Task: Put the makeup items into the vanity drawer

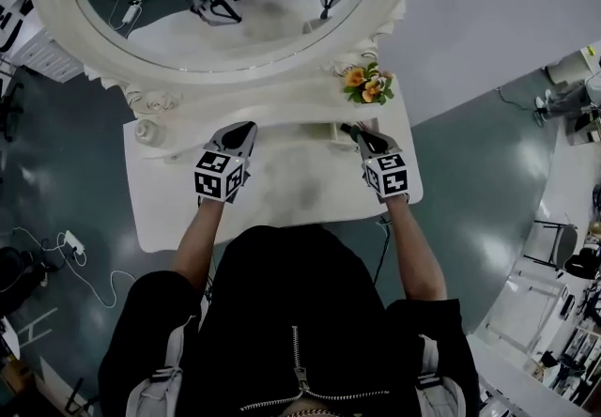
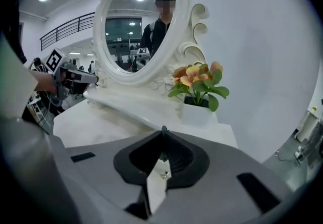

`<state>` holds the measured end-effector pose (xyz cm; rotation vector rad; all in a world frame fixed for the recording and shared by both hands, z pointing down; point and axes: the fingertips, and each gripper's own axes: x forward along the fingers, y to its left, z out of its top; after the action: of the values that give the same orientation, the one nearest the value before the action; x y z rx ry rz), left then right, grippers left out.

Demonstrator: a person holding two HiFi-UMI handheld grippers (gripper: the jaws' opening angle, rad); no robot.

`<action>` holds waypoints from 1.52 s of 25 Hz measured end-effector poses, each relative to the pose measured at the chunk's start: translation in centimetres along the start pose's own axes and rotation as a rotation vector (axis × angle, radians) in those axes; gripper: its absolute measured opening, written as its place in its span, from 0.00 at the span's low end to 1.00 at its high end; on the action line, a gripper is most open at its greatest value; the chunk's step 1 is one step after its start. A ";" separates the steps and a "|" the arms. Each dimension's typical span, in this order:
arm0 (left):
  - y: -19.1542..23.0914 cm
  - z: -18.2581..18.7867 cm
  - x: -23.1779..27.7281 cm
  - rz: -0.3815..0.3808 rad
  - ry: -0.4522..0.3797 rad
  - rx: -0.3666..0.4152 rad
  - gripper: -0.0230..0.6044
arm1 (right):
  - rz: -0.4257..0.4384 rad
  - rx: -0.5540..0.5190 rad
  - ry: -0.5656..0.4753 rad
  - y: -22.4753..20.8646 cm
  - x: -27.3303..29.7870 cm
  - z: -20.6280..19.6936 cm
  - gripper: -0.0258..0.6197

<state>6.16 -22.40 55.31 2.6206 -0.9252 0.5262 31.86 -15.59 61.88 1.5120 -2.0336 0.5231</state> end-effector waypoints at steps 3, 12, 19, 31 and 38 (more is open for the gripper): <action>0.9 -0.6 -0.8 0.030 0.009 -0.015 0.07 | 0.015 -0.056 0.045 -0.1 1.7 -0.9 0.08; 3.4 -1.7 -3.8 0.125 -0.002 -0.056 0.07 | 0.074 -0.062 0.139 0.1 5.2 -3.0 0.10; 3.8 -1.8 -5.0 0.157 -0.018 -0.072 0.07 | 0.087 -0.026 0.156 0.2 5.5 -3.8 0.19; 4.2 -1.3 -6.9 0.192 -0.057 -0.065 0.07 | 0.069 0.011 -0.094 3.3 3.1 3.1 0.05; 4.8 0.6 -9.1 0.230 -0.131 -0.080 0.07 | 0.103 -0.024 -0.175 6.8 2.8 6.5 0.05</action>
<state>-3.43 -21.29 51.62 2.5160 -1.2717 0.3656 23.50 -19.67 58.70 1.4906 -2.2529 0.4173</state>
